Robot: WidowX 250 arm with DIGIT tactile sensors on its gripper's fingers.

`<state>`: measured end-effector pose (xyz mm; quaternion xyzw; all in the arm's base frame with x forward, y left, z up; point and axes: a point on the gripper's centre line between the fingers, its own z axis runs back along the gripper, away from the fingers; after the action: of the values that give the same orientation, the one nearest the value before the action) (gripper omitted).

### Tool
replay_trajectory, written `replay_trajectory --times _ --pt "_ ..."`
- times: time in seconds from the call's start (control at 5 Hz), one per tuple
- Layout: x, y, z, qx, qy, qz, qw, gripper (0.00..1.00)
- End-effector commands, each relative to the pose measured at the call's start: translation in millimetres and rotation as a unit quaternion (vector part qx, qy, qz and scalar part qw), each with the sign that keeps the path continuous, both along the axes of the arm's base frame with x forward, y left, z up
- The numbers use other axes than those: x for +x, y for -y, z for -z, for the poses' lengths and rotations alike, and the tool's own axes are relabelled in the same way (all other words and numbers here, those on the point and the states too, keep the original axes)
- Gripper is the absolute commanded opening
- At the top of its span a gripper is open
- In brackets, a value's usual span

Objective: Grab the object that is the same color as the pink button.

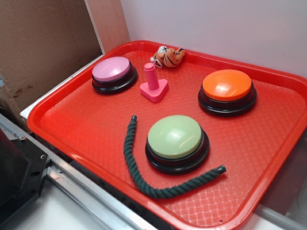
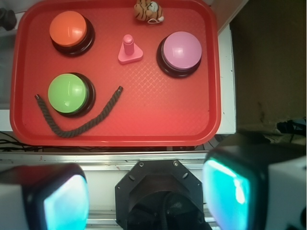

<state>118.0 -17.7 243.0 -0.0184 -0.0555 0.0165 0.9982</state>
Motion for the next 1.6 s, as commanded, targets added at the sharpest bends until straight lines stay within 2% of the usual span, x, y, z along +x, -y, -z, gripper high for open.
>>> replay_trajectory --times 0.0,0.2,0.4,0.6,0.8,1.0,1.2,1.4 --pt "0.0 0.0 0.0 0.0 0.0 0.0 1.0 1.0" --pt "29.6 -10.6 -6.9 -0.011 -0.01 -0.026 1.0 1.0" --pt "75.6 -20.7 -3.1 -0.005 -0.016 -0.039 0.999 1.0" --pt "112.9 -21.5 6.1 0.009 -0.033 -0.033 0.999 1.0" --pt "148.9 -13.1 25.2 0.036 -0.065 -0.012 0.997 1.0" --pt "162.5 -1.1 48.3 0.04 -0.086 0.019 0.995 1.0" --pt "158.3 -11.0 62.0 0.041 -0.099 -0.006 0.994 1.0" --pt "158.3 -11.0 62.0 0.041 -0.099 -0.006 0.994 1.0"
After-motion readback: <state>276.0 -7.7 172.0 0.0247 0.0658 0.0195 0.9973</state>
